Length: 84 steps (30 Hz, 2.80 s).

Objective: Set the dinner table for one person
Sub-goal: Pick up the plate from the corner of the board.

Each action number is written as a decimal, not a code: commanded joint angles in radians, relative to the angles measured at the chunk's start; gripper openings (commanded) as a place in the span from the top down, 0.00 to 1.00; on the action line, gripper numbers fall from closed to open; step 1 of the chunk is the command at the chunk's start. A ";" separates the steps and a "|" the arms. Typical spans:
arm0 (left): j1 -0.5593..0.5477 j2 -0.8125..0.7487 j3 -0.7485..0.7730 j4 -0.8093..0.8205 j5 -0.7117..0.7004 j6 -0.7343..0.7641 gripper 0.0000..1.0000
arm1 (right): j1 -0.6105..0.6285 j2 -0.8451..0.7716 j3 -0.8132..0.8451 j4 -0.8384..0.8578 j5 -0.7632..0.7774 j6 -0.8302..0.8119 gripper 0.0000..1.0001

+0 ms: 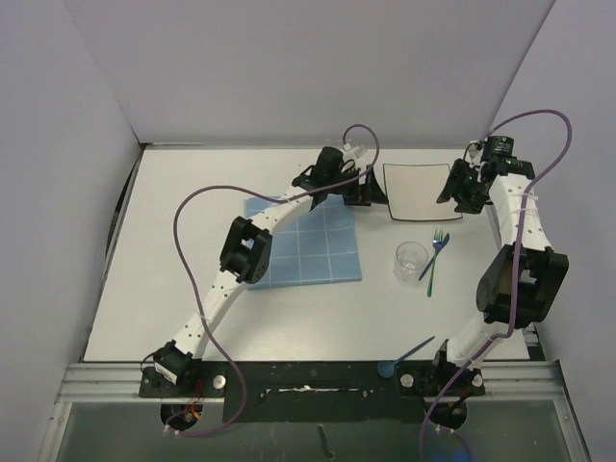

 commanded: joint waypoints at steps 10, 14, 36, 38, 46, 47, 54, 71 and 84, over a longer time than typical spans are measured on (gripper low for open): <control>0.000 0.120 0.042 0.222 0.016 -0.183 0.12 | -0.014 0.002 0.051 0.025 0.088 -0.011 0.69; 0.000 0.129 0.033 0.219 0.013 -0.185 0.13 | -0.018 0.068 0.109 -0.008 0.122 -0.012 1.00; 0.046 0.156 0.091 0.083 -0.130 -0.161 0.15 | -0.073 0.310 0.263 -0.001 0.142 -0.006 1.00; 0.044 0.148 0.086 0.061 -0.155 -0.144 0.15 | -0.075 0.310 0.256 0.007 0.157 -0.003 1.00; 0.035 0.155 0.055 0.015 -0.182 -0.133 0.15 | -0.083 0.367 0.324 -0.013 0.213 0.011 1.00; 0.032 0.156 0.054 0.013 -0.184 -0.131 0.16 | -0.084 0.384 0.341 -0.021 0.225 0.011 1.00; 0.028 0.167 0.054 0.017 -0.170 -0.130 0.16 | -0.122 0.549 0.515 -0.076 0.200 0.044 1.00; 0.031 0.175 0.025 0.049 -0.149 -0.149 0.16 | -0.169 0.702 0.584 -0.035 0.050 0.082 1.00; 0.039 0.169 0.003 0.082 -0.142 -0.175 0.17 | -0.128 0.742 0.539 0.024 -0.064 0.078 1.00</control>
